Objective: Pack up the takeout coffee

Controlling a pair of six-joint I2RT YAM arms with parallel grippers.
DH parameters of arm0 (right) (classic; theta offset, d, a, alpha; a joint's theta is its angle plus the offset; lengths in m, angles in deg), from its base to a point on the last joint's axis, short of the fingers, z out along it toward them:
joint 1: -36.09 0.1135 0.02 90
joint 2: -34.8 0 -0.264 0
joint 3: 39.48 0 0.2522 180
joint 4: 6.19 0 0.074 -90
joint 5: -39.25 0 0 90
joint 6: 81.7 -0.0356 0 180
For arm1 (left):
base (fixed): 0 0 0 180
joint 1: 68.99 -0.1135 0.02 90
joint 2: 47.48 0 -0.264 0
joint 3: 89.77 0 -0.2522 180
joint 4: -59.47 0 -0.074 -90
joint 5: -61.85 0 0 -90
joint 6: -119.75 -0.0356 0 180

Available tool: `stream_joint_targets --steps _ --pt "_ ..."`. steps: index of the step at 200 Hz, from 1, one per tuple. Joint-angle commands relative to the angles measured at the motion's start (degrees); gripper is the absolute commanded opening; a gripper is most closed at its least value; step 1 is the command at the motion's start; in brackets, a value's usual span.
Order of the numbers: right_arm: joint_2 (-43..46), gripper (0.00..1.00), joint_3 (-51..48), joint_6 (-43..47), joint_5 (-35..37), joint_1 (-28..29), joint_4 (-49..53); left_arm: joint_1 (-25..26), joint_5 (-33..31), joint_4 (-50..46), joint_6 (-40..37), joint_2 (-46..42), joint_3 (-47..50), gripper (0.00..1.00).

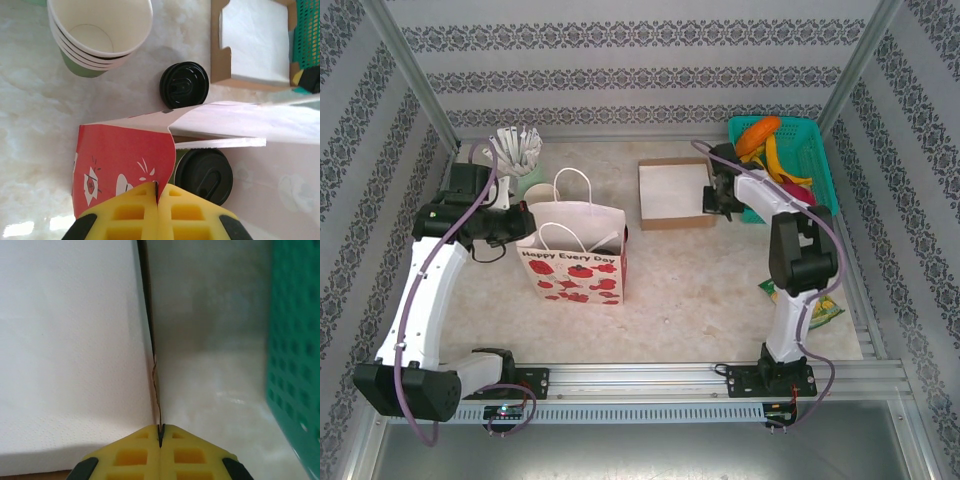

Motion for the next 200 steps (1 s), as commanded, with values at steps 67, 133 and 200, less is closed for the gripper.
stream_joint_targets --steps 67,133,200 --pt "10.28 0.01 -15.29 5.87 -0.89 -8.93 -2.27 9.64 -6.04 7.99 16.00 -2.38 2.92 0.00" --pt "19.18 0.55 -13.35 0.46 1.80 -2.57 -1.24 16.00 -9.83 9.20 23.13 -2.57 2.07 0.00" --pt "4.68 0.86 -2.03 6.27 -6.98 5.48 0.97 19.64 -7.49 14.45 26.17 0.06 2.44 0.00"
